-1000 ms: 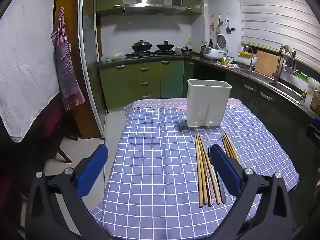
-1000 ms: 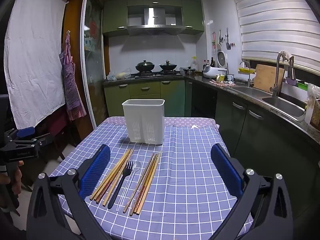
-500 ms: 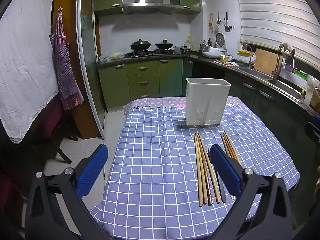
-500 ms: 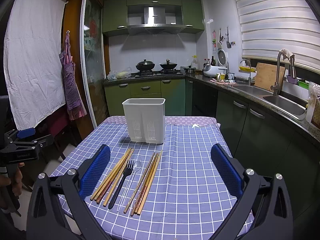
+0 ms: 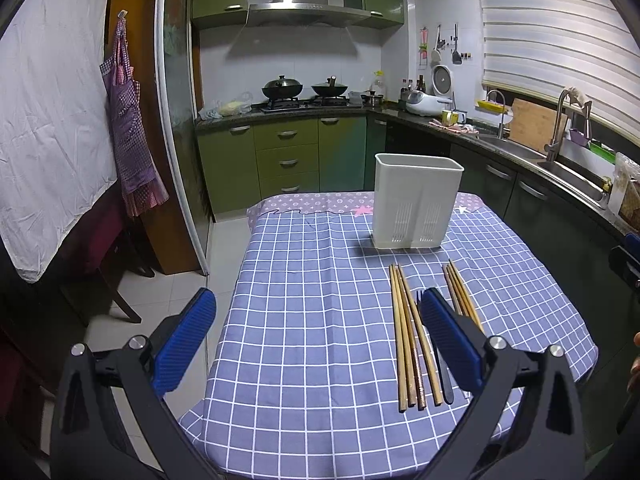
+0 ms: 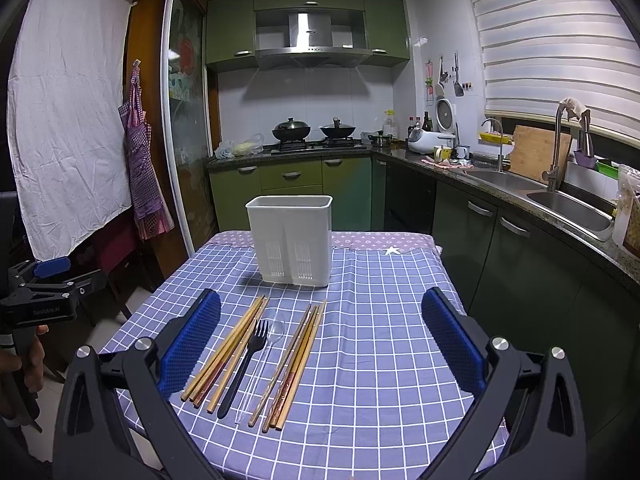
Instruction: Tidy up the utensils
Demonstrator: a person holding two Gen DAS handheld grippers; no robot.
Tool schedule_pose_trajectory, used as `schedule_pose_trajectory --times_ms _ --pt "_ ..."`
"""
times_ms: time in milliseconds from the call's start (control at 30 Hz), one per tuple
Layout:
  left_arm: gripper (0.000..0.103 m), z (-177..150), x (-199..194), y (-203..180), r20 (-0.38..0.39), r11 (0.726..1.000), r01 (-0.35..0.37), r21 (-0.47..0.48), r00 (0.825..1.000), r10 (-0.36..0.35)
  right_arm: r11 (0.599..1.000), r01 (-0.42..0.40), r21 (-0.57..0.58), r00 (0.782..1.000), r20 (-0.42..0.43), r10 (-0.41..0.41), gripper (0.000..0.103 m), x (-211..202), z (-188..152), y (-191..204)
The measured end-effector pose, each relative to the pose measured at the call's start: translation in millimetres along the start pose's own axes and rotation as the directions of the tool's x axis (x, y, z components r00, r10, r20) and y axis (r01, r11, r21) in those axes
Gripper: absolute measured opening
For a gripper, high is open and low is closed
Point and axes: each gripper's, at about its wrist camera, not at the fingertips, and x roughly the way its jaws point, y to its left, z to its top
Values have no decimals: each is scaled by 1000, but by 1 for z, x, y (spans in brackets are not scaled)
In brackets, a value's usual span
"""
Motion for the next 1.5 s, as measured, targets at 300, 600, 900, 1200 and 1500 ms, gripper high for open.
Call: schedule_pose_trajectory --times_ms 300,600,900,1200,1500 --pt "97 -1 0 1 -3 1000 0 1 1000 0 1000 0 0 1000 -1 0 99 2 -2 1" --pt "97 -2 1 2 -4 1000 1 0 1000 -1 1000 0 -1 1000 -6 0 99 2 -2 2" --pt "97 -2 0 2 -6 1000 0 1 1000 0 1000 -1 0 1000 -6 1 99 0 -1 1" --pt "97 -3 2 3 -7 1000 2 1 1000 -2 1000 -1 0 1000 -8 1 99 1 -1 2" --pt "97 -7 5 2 -12 1000 1 3 1000 -1 1000 0 -1 1000 -10 0 99 2 -1 2"
